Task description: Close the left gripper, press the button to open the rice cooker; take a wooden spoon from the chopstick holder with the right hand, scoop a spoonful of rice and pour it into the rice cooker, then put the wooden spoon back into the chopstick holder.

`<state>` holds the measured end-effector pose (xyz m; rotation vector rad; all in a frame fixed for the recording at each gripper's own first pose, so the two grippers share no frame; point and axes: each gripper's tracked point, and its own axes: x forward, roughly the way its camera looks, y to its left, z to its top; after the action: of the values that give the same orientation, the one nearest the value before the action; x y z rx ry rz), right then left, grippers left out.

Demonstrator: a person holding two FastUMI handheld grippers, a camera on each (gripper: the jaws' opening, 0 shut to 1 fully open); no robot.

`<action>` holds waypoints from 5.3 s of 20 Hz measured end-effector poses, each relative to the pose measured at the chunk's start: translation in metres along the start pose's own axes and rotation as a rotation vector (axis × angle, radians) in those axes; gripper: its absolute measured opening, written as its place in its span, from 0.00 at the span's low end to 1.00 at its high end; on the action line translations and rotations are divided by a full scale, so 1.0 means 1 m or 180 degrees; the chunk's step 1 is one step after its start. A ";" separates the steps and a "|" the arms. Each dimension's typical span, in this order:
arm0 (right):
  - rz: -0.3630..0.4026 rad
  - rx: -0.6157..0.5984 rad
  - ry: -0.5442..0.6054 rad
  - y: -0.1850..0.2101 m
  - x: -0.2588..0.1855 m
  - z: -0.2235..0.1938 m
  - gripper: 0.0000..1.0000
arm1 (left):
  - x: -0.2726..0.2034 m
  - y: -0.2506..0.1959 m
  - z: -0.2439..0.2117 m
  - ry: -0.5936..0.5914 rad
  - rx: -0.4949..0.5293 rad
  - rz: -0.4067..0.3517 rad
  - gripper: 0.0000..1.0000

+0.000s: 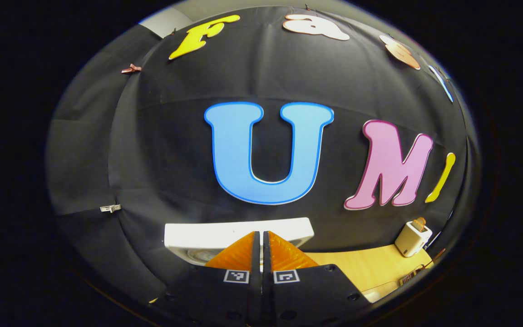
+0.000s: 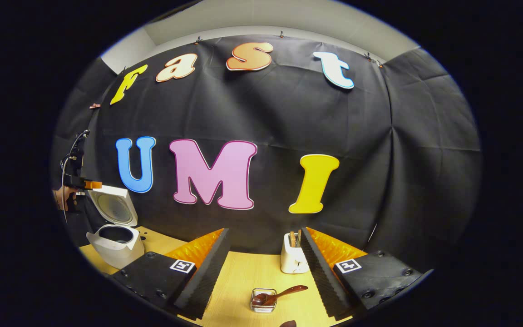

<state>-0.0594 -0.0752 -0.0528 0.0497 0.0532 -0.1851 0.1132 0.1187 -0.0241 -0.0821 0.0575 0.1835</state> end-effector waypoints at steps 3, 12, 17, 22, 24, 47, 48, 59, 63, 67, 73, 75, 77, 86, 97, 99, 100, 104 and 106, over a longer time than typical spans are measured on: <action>-0.0004 0.0161 0.0148 -0.006 0.000 -0.032 0.96 | -0.019 -0.015 0.021 -0.0253 -0.0008 -0.0104 0.05; -0.0202 0.0557 0.0813 -0.036 -0.004 -0.155 0.96 | -0.065 -0.068 0.009 -0.0287 0.0094 -0.0538 0.94; -0.0144 0.0851 0.1149 -0.048 0.008 -0.212 0.96 | -0.082 -0.072 -0.017 -0.0091 0.0090 -0.0535 0.94; -0.0183 0.1258 0.1423 -0.060 0.035 -0.262 0.96 | -0.095 -0.056 -0.025 0.0024 0.0032 -0.0397 0.94; -0.0140 0.1363 0.1514 -0.058 0.049 -0.277 0.96 | -0.103 -0.048 -0.025 0.0037 0.0063 -0.0310 0.93; -0.0171 0.1393 0.1638 -0.039 0.128 -0.339 0.29 | -0.148 -0.019 -0.034 0.0237 0.0180 0.0165 0.93; -0.0175 0.1345 0.1632 -0.039 0.129 -0.339 0.30 | -0.147 -0.019 -0.034 0.0240 0.0187 0.0162 0.94; 0.0029 0.1012 0.1629 -0.007 0.132 -0.334 0.30 | -0.143 -0.015 -0.037 0.0273 0.0225 0.0151 0.93; 0.0016 0.1009 0.1666 -0.004 0.135 -0.336 0.23 | -0.144 -0.010 -0.037 0.0282 0.0248 0.0181 0.94; 0.0027 0.1032 0.1725 -0.003 0.135 -0.335 0.17 | -0.144 -0.007 -0.037 0.0268 0.0221 0.0174 0.93; -0.0009 0.1022 0.1535 -0.015 0.124 -0.285 0.14 | -0.140 -0.004 -0.037 0.0205 0.0128 0.0092 0.93; 0.0019 0.0964 0.1366 -0.016 0.121 -0.253 0.14 | -0.138 -0.002 -0.036 0.0170 0.0086 0.0057 0.94; 0.0074 0.0990 0.1192 -0.011 0.118 -0.218 0.14 | -0.135 0.002 -0.035 0.0135 0.0033 0.0021 0.94; 0.0651 0.1365 0.0890 0.087 0.100 -0.127 0.11 | -0.124 0.018 -0.032 -0.0013 -0.0037 -0.0172 0.93; 0.0914 0.0410 0.1497 0.220 0.098 -0.228 0.11 | -0.121 0.053 -0.031 -0.0066 -0.0032 -0.0369 0.93; 0.0855 0.0133 0.1589 0.225 0.101 -0.250 0.11 | -0.120 0.058 -0.032 -0.0052 -0.0031 -0.0388 0.93; 0.0838 0.0027 0.1612 0.229 0.103 -0.259 0.11 | -0.120 0.061 -0.033 -0.0043 -0.0029 -0.0393 0.93; 0.0796 -0.0301 0.1746 0.243 0.111 -0.295 0.11 | -0.122 0.072 -0.035 -0.0026 -0.0008 -0.0404 0.93; 0.0762 -0.0319 0.1859 0.250 0.110 -0.313 0.11 | -0.122 0.079 -0.038 0.0000 -0.0008 -0.0393 0.93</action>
<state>0.0802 0.1675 -0.3601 0.0083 0.6359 0.0770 -0.0226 0.1709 -0.0606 -0.0879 0.0522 0.0603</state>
